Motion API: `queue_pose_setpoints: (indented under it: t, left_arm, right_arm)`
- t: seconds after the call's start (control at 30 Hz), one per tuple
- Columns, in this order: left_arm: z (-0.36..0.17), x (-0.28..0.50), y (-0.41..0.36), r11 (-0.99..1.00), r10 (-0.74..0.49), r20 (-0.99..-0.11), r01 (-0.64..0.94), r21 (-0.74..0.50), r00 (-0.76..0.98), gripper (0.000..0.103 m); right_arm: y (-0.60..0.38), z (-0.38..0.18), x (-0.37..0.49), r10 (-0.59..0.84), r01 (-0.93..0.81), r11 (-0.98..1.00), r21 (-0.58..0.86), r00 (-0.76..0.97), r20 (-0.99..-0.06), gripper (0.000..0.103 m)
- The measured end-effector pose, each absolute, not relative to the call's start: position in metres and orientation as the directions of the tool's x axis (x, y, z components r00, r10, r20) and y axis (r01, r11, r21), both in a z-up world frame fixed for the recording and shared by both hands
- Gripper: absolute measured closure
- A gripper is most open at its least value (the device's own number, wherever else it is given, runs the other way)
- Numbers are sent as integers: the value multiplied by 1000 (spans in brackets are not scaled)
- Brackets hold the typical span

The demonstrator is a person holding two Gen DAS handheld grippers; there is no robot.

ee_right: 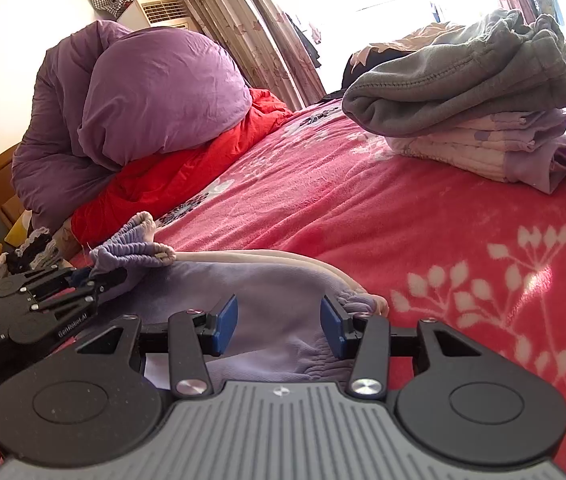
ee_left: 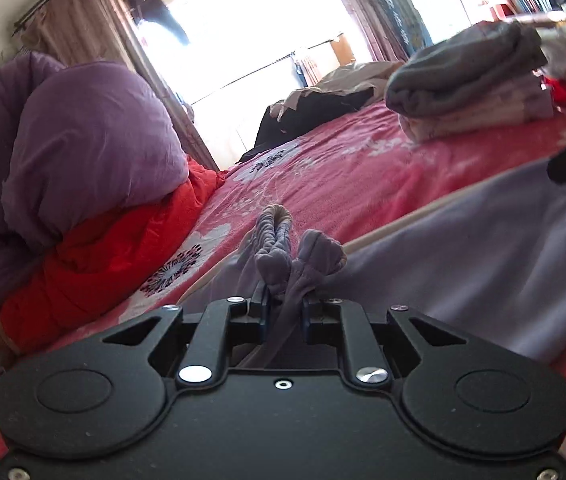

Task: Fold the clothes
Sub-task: 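Grasp the elastic cuffs with the left gripper and fold them toward the waistband, then open the left gripper and release the folded cuffs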

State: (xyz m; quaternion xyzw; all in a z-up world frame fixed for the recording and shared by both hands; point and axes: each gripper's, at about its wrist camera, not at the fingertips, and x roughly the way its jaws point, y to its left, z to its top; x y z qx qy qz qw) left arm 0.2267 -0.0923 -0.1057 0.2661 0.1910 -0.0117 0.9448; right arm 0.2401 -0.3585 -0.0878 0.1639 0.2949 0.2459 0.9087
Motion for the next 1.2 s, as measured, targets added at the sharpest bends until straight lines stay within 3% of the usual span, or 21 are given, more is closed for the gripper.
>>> queue_pose_setpoints:
  t: [0.1, 0.13, 0.2, 0.27, 0.33, 0.5, 0.57, 0.67, 0.77, 0.97, 1.1, 1.2]
  left_arm:
    - [-123, 224, -103, 779, 55, -448, 243, 578, 892, 88]
    - [-128, 223, -106, 747, 41, -489, 298, 594, 871, 77]
    - [-130, 215, -110, 693, 25, -501, 346, 632, 865, 75]
    - [-113, 210, -103, 731, -44, -538, 394, 557, 842, 54]
    - [-92, 207, -91, 790, -105, -539, 400, 465, 836, 50]
    - [-54, 232, -67, 915, -106, -466, 269, 301, 879, 53]
    - [-54, 252, -62, 950, -79, -455, 206, 236, 887, 65]
    - [-72, 285, -57, 982, -55, -513, 141, 129, 857, 73]
    - [-102, 301, -63, 978, -71, -605, 175, 114, 793, 84]
    - [-78, 286, -47, 975, -93, -580, 191, 110, 809, 83]
    - [-54, 246, -28, 980, -108, -534, 179, 83, 838, 82]
    - [-42, 208, -10, 980, -133, -515, 189, 57, 847, 66]
  right_arm:
    - [-359, -88, 241, 543, -349, 826, 442, 705, -457, 56]
    - [-358, -88, 241, 542, -349, 827, 441, 704, -458, 56]
    - [-358, -89, 242, 542, -349, 827, 440, 703, -460, 56]
    - [-357, -89, 242, 541, -349, 828, 440, 703, -461, 56]
    - [-358, -88, 242, 543, -349, 826, 442, 703, -460, 56]
    - [-358, -86, 241, 531, -345, 834, 431, 716, -453, 56]
    - [-361, -81, 238, 517, -340, 839, 426, 744, -423, 56]
    - [-370, -76, 234, 480, -304, 849, 432, 785, -391, 56]
    - [-383, -81, 237, 444, -235, 852, 468, 799, -407, 55]
    - [-402, -96, 239, 412, -131, 826, 548, 805, -428, 49]
    - [-412, -107, 229, 425, -65, 758, 649, 804, -416, 38]
    - [-423, -122, 218, 459, 15, 620, 784, 804, -378, 34]
